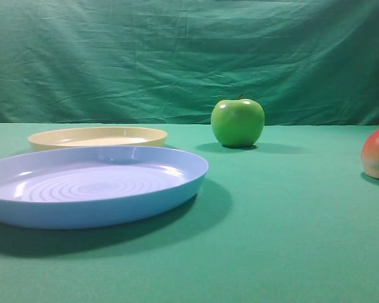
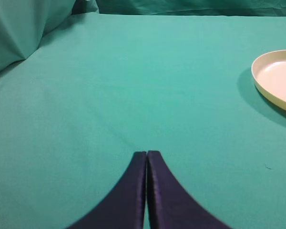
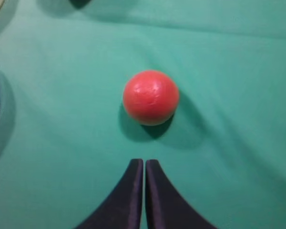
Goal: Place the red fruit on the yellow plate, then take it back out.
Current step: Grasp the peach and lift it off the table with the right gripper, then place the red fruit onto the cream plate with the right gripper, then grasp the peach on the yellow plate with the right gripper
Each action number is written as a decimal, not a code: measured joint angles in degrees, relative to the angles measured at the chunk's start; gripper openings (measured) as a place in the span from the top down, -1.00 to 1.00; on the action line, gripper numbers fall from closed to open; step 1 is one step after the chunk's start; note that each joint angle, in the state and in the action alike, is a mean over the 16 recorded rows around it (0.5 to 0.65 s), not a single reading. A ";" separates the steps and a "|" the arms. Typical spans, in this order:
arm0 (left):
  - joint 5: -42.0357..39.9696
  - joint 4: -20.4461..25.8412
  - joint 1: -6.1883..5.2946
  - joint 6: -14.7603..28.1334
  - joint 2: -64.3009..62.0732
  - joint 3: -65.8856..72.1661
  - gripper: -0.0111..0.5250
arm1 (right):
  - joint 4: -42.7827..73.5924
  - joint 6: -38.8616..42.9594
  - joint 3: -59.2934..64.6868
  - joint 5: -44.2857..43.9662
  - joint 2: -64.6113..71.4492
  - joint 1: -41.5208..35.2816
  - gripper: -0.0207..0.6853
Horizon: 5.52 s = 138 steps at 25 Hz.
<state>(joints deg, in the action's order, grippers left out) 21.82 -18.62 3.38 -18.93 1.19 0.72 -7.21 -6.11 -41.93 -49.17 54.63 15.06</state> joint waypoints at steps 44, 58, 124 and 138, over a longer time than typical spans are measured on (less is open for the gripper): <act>0.00 0.00 0.00 0.00 0.00 0.00 0.96 | 3.70 -4.49 -12.64 14.85 45.10 5.02 -0.08; 0.00 0.00 0.00 0.00 0.00 0.00 0.96 | -2.41 -11.23 -37.29 6.70 46.40 13.76 0.39; 0.00 0.00 0.00 0.12 0.00 0.00 0.96 | 3.79 6.17 -43.82 -17.29 26.09 23.23 0.94; 0.00 0.00 0.00 0.12 0.00 0.00 0.96 | 17.52 19.14 -22.48 -12.64 -0.18 21.94 0.94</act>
<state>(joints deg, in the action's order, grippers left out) 21.82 -18.62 3.38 -18.81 1.19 0.72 10.32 13.04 -64.41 -61.82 54.45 37.00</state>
